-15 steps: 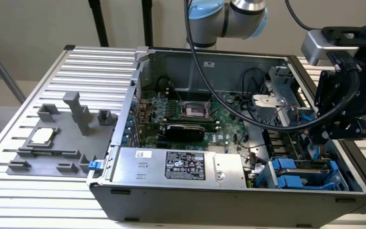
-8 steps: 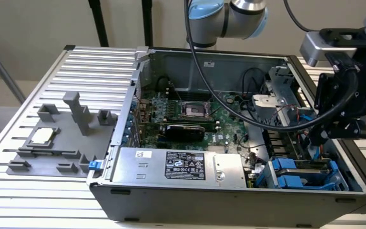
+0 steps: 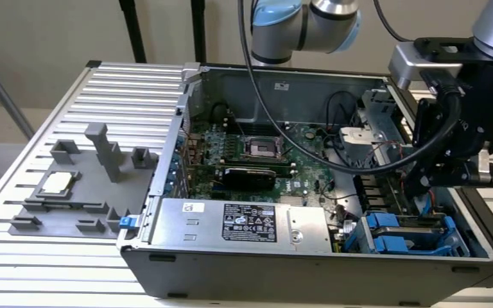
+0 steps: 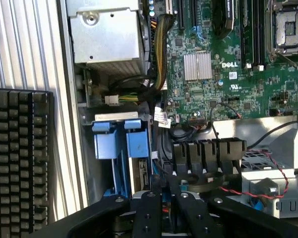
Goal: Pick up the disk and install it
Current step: 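Insert the second disk wire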
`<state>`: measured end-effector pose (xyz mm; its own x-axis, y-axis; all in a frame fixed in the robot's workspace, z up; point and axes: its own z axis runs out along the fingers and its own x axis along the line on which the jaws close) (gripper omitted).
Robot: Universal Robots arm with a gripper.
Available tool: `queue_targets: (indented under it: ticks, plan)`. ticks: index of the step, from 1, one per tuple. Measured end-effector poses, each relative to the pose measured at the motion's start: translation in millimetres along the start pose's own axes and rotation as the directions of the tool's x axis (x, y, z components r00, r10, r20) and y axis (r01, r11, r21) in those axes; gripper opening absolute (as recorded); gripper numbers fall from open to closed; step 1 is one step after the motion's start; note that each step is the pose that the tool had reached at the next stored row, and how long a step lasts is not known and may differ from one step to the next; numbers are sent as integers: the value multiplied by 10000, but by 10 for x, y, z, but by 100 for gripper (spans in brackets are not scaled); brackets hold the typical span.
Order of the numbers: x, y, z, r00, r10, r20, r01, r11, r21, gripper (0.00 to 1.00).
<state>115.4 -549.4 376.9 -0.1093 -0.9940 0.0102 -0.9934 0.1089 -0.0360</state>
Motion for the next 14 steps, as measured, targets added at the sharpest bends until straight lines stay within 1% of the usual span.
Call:
queue_targets:
  ticks: [2, 3, 5, 8, 11, 14]
  plan:
    - [13, 13, 1, 10000, -2, 13, 2, 10000, 2, 16]
    - [25, 11, 4, 10000, -5, 39, 5, 10000, 2, 16]
    - [61, 8, 18, 9999, -9, 116, 9, 10000, 10, 16]
    - [115, 3, 42, 9997, -20, 242, 18, 10000, 48, 16]
    - [161, -1, 62, 9993, -30, 363, 26, 9999, 99, 16]
    - [200, -5, 78, 9989, -44, 465, 36, 9999, 162, 16]
